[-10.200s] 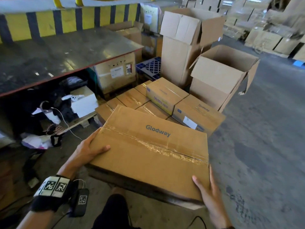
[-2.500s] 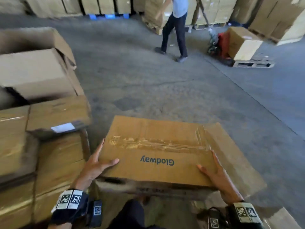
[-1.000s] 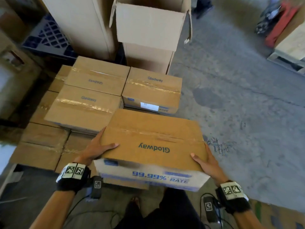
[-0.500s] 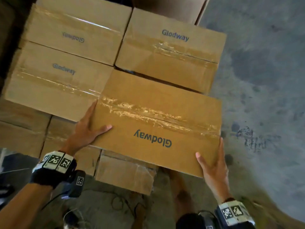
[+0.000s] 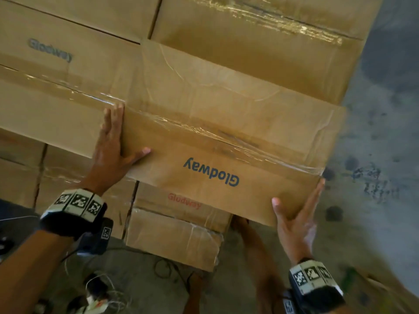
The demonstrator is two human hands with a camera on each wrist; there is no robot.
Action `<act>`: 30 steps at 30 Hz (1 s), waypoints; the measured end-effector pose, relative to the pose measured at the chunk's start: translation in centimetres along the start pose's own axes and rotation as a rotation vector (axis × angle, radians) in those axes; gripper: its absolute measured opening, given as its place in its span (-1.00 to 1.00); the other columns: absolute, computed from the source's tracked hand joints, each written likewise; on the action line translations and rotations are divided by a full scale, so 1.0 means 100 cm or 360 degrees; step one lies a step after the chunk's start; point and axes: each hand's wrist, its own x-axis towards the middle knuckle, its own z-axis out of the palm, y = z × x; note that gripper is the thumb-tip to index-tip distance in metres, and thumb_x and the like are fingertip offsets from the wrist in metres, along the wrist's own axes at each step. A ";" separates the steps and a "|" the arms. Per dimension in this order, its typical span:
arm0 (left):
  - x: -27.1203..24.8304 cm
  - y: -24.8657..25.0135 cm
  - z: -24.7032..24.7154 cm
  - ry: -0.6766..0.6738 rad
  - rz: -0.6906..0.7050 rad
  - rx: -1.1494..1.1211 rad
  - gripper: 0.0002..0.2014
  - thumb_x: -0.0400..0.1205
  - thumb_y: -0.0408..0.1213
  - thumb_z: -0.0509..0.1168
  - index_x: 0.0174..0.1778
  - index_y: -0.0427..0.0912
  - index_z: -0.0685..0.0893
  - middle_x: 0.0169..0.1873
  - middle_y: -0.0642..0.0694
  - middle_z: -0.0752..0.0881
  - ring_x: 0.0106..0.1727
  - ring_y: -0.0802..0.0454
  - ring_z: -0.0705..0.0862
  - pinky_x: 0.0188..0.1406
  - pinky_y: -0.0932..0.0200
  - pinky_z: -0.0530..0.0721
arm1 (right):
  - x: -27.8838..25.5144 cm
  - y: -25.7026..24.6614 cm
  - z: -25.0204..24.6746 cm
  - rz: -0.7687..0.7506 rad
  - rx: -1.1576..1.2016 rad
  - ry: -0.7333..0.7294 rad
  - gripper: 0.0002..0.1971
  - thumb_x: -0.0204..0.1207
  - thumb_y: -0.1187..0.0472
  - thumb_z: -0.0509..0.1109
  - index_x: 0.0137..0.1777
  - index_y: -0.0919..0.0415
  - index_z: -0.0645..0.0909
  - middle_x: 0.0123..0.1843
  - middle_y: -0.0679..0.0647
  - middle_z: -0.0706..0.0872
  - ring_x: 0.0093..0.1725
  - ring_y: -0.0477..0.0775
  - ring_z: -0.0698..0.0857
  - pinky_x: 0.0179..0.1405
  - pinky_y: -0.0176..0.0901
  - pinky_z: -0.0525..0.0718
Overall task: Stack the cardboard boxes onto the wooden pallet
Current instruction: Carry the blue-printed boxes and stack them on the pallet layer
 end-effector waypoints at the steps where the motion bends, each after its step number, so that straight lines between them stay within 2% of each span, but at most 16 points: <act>1: 0.005 -0.004 0.010 -0.0005 0.0046 0.0105 0.12 0.49 0.42 0.29 0.78 -0.06 -0.13 0.77 -0.04 -0.11 0.76 -0.02 -0.18 0.71 -0.16 -0.07 | 0.006 0.002 0.006 0.0018 -0.0024 -0.0039 0.11 0.52 -0.35 0.38 0.75 -0.13 -0.39 0.80 0.03 0.00 0.52 0.46 0.51 0.48 0.38 0.42; 2: 0.008 -0.006 0.019 0.0007 0.0068 0.0203 0.11 0.50 0.45 0.20 0.78 -0.11 -0.15 0.77 -0.11 -0.14 0.74 0.00 -0.24 0.70 -0.12 -0.16 | 0.012 0.004 0.011 0.0037 -0.0040 -0.0063 0.09 0.56 -0.29 0.39 0.74 -0.15 -0.41 0.80 0.09 0.04 0.47 0.49 0.56 0.43 0.45 0.49; 4: 0.012 -0.008 0.029 0.0066 0.0057 0.0291 0.08 0.52 0.44 0.12 0.77 -0.14 -0.15 0.76 -0.18 -0.16 0.73 -0.02 -0.27 0.68 -0.12 -0.19 | 0.018 0.006 0.015 0.0037 -0.0054 -0.0071 0.05 0.58 -0.20 0.38 0.73 -0.19 -0.42 0.77 0.18 0.15 0.37 0.51 0.64 0.32 0.48 0.60; 8: 0.012 -0.014 0.028 0.0051 0.0103 0.0297 0.04 0.58 0.40 0.18 0.77 -0.13 -0.16 0.77 -0.17 -0.17 0.74 -0.04 -0.25 0.68 -0.21 -0.15 | 0.017 0.004 0.013 0.0063 -0.0040 -0.0090 0.01 0.63 -0.06 0.40 0.74 -0.09 -0.37 0.72 0.27 0.28 0.35 0.49 0.65 0.29 0.28 0.61; 10: 0.012 -0.015 0.027 0.0031 0.0122 0.0313 0.04 0.58 0.42 0.14 0.77 -0.13 -0.17 0.77 -0.16 -0.17 0.75 -0.10 -0.24 0.69 -0.24 -0.13 | 0.018 0.001 0.014 0.0089 -0.0038 -0.0068 0.00 0.63 -0.05 0.39 0.75 -0.04 -0.34 0.69 0.29 0.33 0.32 0.49 0.67 0.27 0.22 0.61; 14: 0.012 -0.015 0.028 0.0015 0.0118 0.0357 0.04 0.56 0.44 0.06 0.77 -0.15 -0.17 0.76 -0.18 -0.17 0.76 -0.17 -0.21 0.68 -0.26 -0.12 | 0.018 0.006 0.018 0.0075 -0.0042 -0.0029 0.00 0.63 -0.07 0.39 0.77 -0.02 -0.33 0.71 0.29 0.29 0.30 0.48 0.68 0.20 0.10 0.59; 17: 0.012 -0.013 0.027 -0.0022 0.0112 0.0409 0.05 0.57 0.42 0.09 0.77 -0.17 -0.18 0.76 -0.20 -0.18 0.76 -0.19 -0.21 0.68 -0.26 -0.12 | 0.018 0.004 0.018 0.0109 -0.0009 -0.0050 0.00 0.64 -0.06 0.38 0.75 -0.06 -0.35 0.73 0.26 0.25 0.33 0.47 0.66 0.25 0.18 0.60; 20: 0.015 -0.006 0.019 -0.0154 0.0011 0.0472 0.06 0.56 0.37 0.15 0.76 -0.16 -0.23 0.75 -0.18 -0.25 0.75 -0.17 -0.25 0.68 -0.25 -0.09 | 0.019 -0.003 0.009 0.0148 -0.0009 -0.0219 0.04 0.63 -0.12 0.37 0.72 -0.12 -0.45 0.75 0.23 0.20 0.35 0.44 0.64 0.21 0.16 0.60; 22: 0.018 0.004 0.001 -0.0355 -0.0128 0.0474 0.03 0.61 0.24 0.27 0.77 -0.11 -0.24 0.75 -0.13 -0.29 0.76 -0.16 -0.25 0.70 -0.25 -0.01 | 0.021 -0.010 -0.004 0.0229 -0.0034 -0.0413 0.07 0.63 -0.10 0.39 0.70 -0.11 -0.50 0.78 0.18 0.11 0.34 0.36 0.62 0.20 0.15 0.59; 23: 0.019 0.014 -0.013 -0.0491 -0.0203 0.0422 -0.02 0.63 0.14 0.33 0.78 -0.07 -0.17 0.76 -0.12 -0.24 0.76 -0.17 -0.17 0.71 -0.25 0.06 | 0.024 -0.011 -0.011 0.0239 -0.0063 -0.0509 0.08 0.63 -0.07 0.41 0.70 -0.09 -0.50 0.80 0.15 0.04 0.36 0.30 0.59 0.25 0.17 0.58; 25: 0.011 0.042 -0.049 -0.0722 -0.0275 0.0257 -0.24 0.68 0.00 0.34 0.76 -0.03 0.15 0.75 -0.19 0.07 0.70 -0.29 0.21 0.60 -0.20 0.32 | 0.025 -0.015 -0.032 0.0234 -0.0131 -0.0685 0.11 0.62 -0.02 0.44 0.72 -0.05 -0.49 0.81 0.10 -0.02 0.48 0.25 0.54 0.37 0.16 0.54; 26: 0.001 0.056 -0.067 -0.0768 -0.0272 0.0185 -0.35 0.71 0.00 0.31 0.71 -0.01 0.28 0.70 -0.22 0.25 0.55 -0.30 0.45 0.45 -0.15 0.50 | 0.022 -0.019 -0.046 0.0251 -0.0145 -0.0753 0.13 0.61 -0.03 0.45 0.72 -0.07 -0.50 0.81 0.11 0.03 0.53 0.28 0.53 0.39 0.15 0.54; 27: -0.013 0.069 -0.081 -0.0770 -0.0257 0.0141 -0.42 0.72 0.01 0.28 0.68 0.01 0.35 0.63 -0.24 0.39 0.31 -0.27 0.64 0.19 -0.06 0.63 | 0.016 -0.023 -0.060 0.0261 -0.0157 -0.0792 0.12 0.61 -0.06 0.44 0.72 -0.10 -0.50 0.79 0.13 0.12 0.56 0.28 0.52 0.40 0.15 0.55; 28: -0.031 0.081 -0.095 -0.0745 -0.0233 0.0122 -0.46 0.73 0.01 0.26 0.65 0.03 0.39 0.56 -0.27 0.50 0.04 -0.19 0.73 -0.09 0.05 0.66 | 0.007 -0.028 -0.076 0.0256 -0.0189 -0.0810 0.08 0.62 -0.09 0.41 0.72 -0.11 -0.47 0.75 0.15 0.25 0.55 0.27 0.54 0.42 0.15 0.55; 29: -0.052 0.087 -0.106 -0.0699 -0.0196 0.0110 -0.48 0.74 -0.01 0.26 0.64 0.02 0.42 0.49 -0.29 0.57 -0.10 -0.16 0.73 -0.22 0.11 0.62 | -0.004 -0.032 -0.091 0.0229 -0.0238 -0.0814 0.03 0.64 -0.12 0.38 0.74 -0.10 -0.43 0.70 0.16 0.37 0.53 0.25 0.56 0.44 0.15 0.54; 30: -0.076 0.089 -0.112 -0.0652 -0.0171 0.0057 -0.51 0.74 -0.06 0.27 0.62 -0.02 0.45 0.46 -0.29 0.60 -0.03 -0.20 0.74 -0.17 0.09 0.62 | -0.016 -0.036 -0.106 0.0209 -0.0278 -0.0806 -0.01 0.66 -0.14 0.36 0.76 -0.08 -0.36 0.66 0.16 0.45 0.51 0.25 0.59 0.48 0.15 0.53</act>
